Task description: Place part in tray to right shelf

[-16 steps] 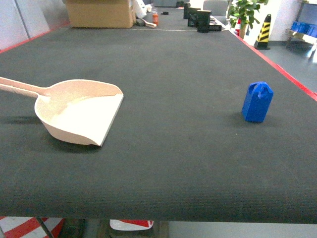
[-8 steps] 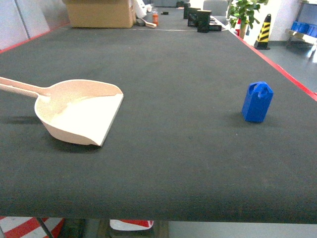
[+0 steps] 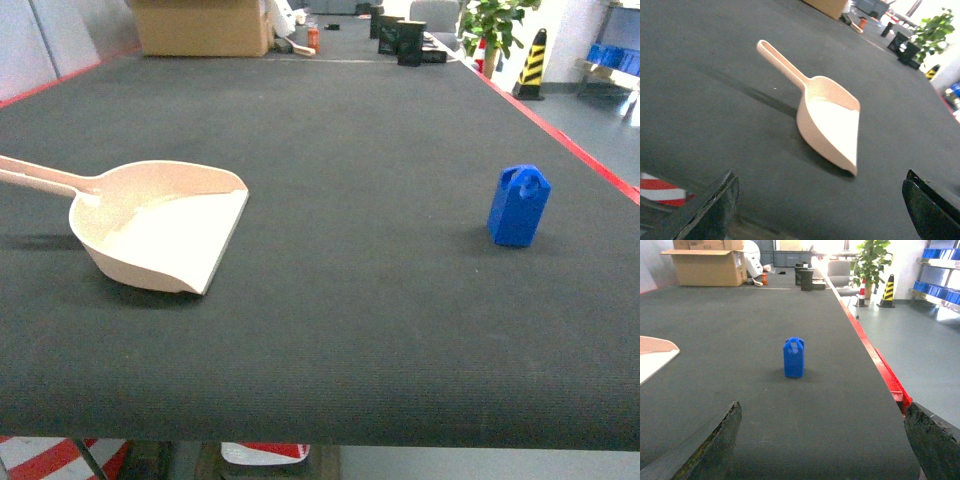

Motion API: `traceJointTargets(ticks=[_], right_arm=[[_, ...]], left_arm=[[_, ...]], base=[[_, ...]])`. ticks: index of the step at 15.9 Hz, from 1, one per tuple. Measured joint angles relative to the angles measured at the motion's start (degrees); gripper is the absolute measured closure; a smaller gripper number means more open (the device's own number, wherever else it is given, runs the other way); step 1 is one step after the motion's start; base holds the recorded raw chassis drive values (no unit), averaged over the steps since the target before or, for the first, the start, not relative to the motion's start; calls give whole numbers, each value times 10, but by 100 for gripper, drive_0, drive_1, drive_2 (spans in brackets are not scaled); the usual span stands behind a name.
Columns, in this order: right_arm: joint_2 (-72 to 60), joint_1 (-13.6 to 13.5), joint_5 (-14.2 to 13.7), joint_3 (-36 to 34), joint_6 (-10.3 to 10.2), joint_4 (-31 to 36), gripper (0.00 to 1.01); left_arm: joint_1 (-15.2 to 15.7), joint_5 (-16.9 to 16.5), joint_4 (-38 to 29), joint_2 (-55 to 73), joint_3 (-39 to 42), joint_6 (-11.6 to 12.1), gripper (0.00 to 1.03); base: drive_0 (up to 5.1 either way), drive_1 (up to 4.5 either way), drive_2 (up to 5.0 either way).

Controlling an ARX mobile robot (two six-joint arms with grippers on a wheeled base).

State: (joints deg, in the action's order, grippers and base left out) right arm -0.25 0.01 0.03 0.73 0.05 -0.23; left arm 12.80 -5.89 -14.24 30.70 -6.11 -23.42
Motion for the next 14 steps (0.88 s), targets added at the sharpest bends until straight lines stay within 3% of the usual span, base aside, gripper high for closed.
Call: traceJointTargets(ticks=[1, 3, 6, 7, 9, 12, 13, 14], right_arm=[[0, 0, 0, 0, 0, 0, 3], [0, 0, 0, 0, 0, 0, 3], [0, 0, 0, 0, 0, 0, 3], [0, 0, 0, 0, 0, 0, 3], [0, 0, 0, 0, 0, 0, 3], [0, 0, 0, 0, 0, 0, 3], [0, 0, 0, 0, 0, 0, 3], [0, 0, 0, 0, 0, 0, 3]], left_arm=[[23, -47, -94, 110, -13, -54, 5], [35, -83, -240, 310, -71, -135, 5], [41, -122, -359, 573, -206, -263, 5], [41, -119, -361, 633, -242, -281, 5], [42, -117, -354, 660, -239, -300, 5], [42, -117, -360, 652, -240, -303, 5], [41, -92, -431, 674, -242, -325, 5], [46, -88, -455, 705, -271, -349, 5]], base=[[0, 0, 0], [0, 0, 0], [0, 0, 0], [0, 0, 0], [0, 0, 0], [0, 0, 0], [0, 0, 0], [0, 0, 0]])
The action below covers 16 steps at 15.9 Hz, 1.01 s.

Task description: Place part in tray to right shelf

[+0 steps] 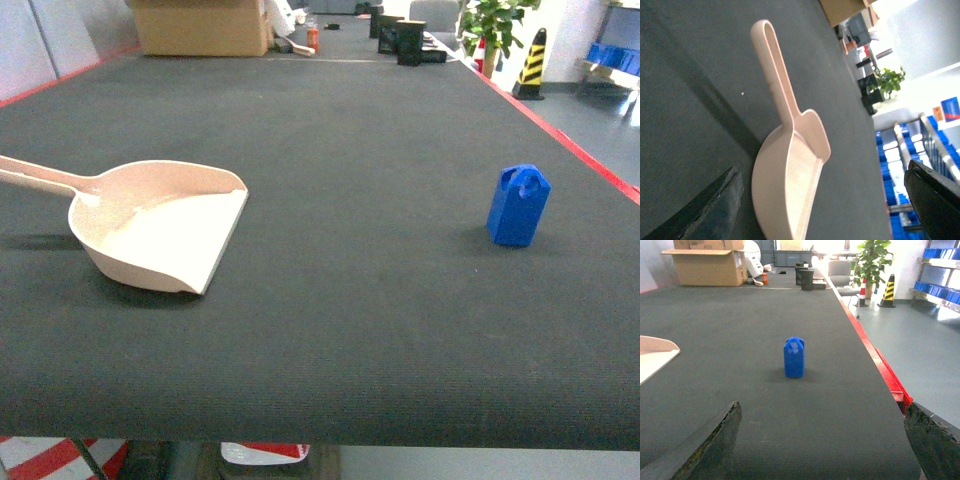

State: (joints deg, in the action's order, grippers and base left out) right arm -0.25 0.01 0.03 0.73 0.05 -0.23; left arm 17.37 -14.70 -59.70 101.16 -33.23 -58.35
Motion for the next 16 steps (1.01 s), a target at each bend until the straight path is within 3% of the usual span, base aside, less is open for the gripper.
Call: traceJointTargets(ticks=[4, 5, 9, 16], right_arm=[[0, 0, 0, 0, 0, 0, 3], [0, 0, 0, 0, 0, 0, 3], [0, 0, 0, 0, 0, 0, 3], [0, 0, 0, 0, 0, 0, 3]], left_arm=[[17, -23, 10, 129, -128, -18, 5], [20, -32, 5, 161, -166, -32, 5], [11, -61, 33, 250, -272, -59, 5], [2, -72, 33, 278, -314, -60, 5]], base=[[0, 0, 0], [0, 0, 0], [0, 0, 0], [0, 0, 0]])
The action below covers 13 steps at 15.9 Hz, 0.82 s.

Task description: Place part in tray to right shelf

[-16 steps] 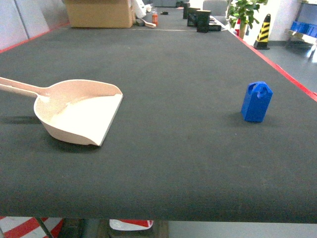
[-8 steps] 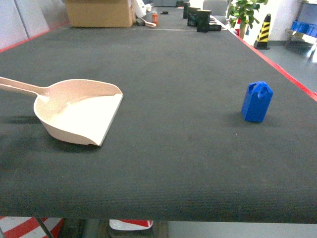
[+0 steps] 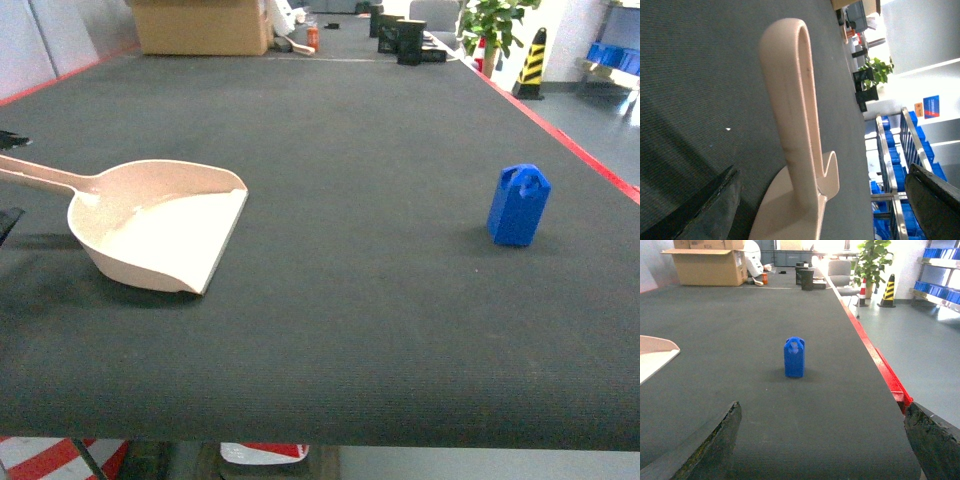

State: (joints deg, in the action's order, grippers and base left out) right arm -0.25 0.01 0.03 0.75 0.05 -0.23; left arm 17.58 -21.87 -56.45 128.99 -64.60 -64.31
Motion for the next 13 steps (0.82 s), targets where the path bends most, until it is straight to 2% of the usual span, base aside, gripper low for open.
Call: traceJointTargets(ticks=[9, 11, 12, 13], right_arm=[[0, 0, 0, 0, 0, 0, 3], [0, 0, 0, 0, 0, 0, 3], [0, 0, 0, 0, 0, 0, 3], [0, 0, 0, 0, 0, 0, 3]], left_arm=[[-8, -6, 21, 39, -63, -2, 5], [-11, -4, 48, 68, -113, -2, 5], [-14, -5, 65, 116, -182, 0, 5], [-19, -13, 52, 139, -207, -9, 42]], base=[[0, 0, 0], [0, 0, 0], [0, 0, 0], [0, 0, 0]])
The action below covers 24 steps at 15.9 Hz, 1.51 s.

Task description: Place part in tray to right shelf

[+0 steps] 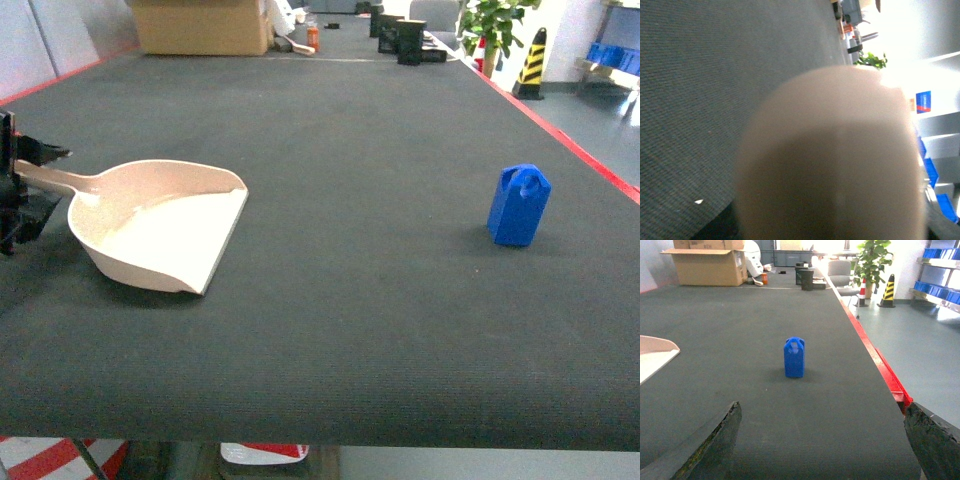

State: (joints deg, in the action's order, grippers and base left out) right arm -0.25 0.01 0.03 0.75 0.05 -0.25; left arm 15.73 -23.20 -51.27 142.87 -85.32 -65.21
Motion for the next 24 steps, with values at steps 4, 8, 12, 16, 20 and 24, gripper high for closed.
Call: traceJointTargets(ticks=[4, 8, 12, 16, 20, 24], right_arm=[[0, 0, 0, 0, 0, 0, 3], [0, 0, 0, 0, 0, 0, 3], [0, 0, 0, 0, 0, 0, 3], [0, 0, 0, 0, 0, 0, 3], [0, 0, 0, 0, 0, 0, 3], [0, 0, 0, 0, 0, 0, 3]], left_arm=[[-2, -5, -62, 10, -5, -45, 87], [-12, -3, -148, -37, 90, -70, 88], [-56, 0, -224, -146, 185, -99, 88], [-141, 5, -221, -218, 290, -95, 89], [-164, 11, -220, -265, 353, -91, 89], [-168, 15, -221, -295, 381, -88, 89]], base=[[0, 0, 0], [0, 0, 0], [0, 0, 0], [0, 0, 0], [0, 0, 0], [0, 0, 0]])
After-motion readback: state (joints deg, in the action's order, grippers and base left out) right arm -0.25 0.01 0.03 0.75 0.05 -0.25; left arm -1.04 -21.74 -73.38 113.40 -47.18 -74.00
